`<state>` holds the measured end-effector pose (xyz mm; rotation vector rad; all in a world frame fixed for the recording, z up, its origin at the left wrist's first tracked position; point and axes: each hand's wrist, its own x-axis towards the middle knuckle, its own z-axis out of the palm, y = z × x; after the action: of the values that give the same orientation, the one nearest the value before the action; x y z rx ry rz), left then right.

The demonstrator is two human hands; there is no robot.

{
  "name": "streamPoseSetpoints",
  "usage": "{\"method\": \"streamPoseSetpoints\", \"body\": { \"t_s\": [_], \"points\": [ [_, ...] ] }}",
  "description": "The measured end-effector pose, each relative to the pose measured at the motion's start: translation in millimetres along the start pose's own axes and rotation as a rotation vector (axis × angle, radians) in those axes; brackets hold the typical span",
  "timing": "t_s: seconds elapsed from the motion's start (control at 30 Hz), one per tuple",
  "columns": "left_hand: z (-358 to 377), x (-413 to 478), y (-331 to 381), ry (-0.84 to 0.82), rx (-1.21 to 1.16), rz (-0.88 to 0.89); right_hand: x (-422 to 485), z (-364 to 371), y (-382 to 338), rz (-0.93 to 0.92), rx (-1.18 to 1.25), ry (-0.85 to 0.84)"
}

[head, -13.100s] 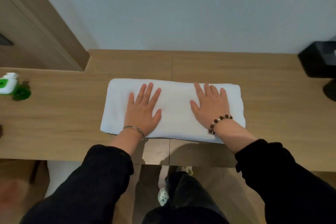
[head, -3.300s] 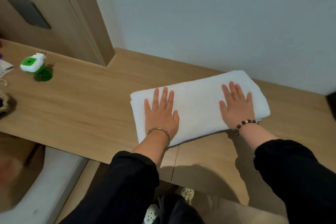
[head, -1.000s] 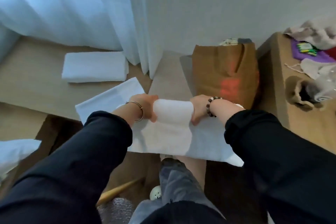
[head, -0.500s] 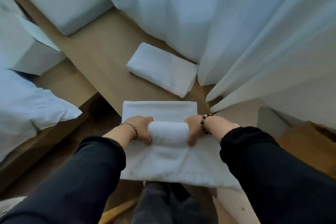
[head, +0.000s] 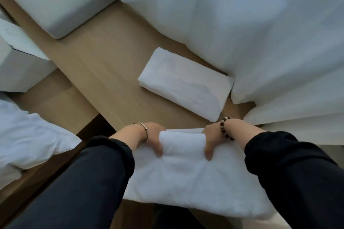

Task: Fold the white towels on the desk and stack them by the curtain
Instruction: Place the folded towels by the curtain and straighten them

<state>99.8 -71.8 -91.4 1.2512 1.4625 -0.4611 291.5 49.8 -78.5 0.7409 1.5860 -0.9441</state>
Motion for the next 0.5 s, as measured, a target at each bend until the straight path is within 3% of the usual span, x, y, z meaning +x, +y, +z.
{"method": "streamPoseSetpoints", "body": {
  "t_s": [0.5],
  "points": [
    [-144,22,6,0.048,0.111,-0.014,-1,-114,11,-0.018,0.192,0.060]
  ]
}}
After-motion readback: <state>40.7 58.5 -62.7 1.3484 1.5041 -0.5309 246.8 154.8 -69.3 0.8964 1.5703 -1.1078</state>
